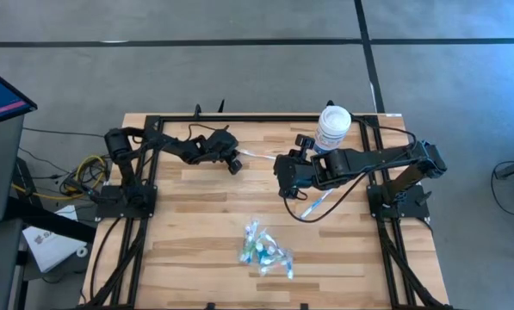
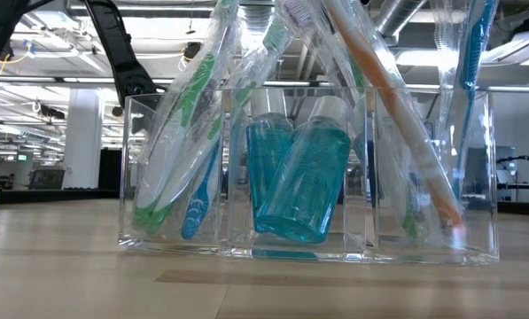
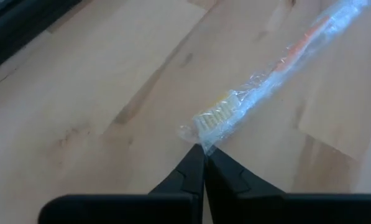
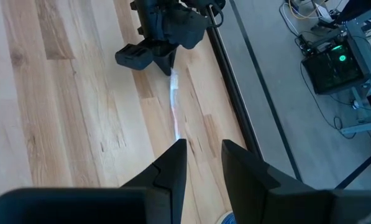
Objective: Pick & Place toothbrushing station
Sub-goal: Put the orange toothbrush into the transparent organizer
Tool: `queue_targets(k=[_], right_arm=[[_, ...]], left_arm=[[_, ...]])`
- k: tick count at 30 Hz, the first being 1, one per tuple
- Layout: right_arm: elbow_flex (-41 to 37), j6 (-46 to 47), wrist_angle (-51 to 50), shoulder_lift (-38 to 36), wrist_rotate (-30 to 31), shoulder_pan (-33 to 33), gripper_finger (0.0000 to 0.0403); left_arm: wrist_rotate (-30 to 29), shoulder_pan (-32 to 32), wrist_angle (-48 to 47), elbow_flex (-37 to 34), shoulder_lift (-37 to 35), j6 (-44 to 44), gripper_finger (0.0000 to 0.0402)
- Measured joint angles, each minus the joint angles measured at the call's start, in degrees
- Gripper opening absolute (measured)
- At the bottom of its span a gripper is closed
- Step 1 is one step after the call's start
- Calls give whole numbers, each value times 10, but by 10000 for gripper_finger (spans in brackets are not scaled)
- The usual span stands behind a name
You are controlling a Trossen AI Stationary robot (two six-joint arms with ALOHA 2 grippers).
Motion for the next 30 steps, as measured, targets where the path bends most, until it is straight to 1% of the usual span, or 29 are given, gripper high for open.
queue_targets(k=[2,5,11,15,17,19,23,27,30], right_arm=[[0,0,0,0,0,0,91],[0,0,0,0,0,0,91],[0,0,0,0,0,0,91],[0,0,2,0,-1,0,91],[0,0,6,0,-12,0,91],[0,0,16,0,-38,-2,91],[0,0,34,0,-79,-8,91],[0,0,40,0,-89,-15,91],[0,0,51,0,-90,-19,91]], left_arm=[[-2,-7,-8,-1,-7,0,0],[-1,-19,-41,-4,-37,2,0],[-52,-59,-88,-2,-129,20,0],[-71,-90,-86,-2,-183,32,0],[-72,-102,-89,-2,-205,33,0],[-81,-113,-85,-2,-223,38,0],[-102,-135,-84,-2,-251,50,0],[-102,-148,-81,-2,-265,50,0],[-126,-159,-75,-1,-267,62,0]])
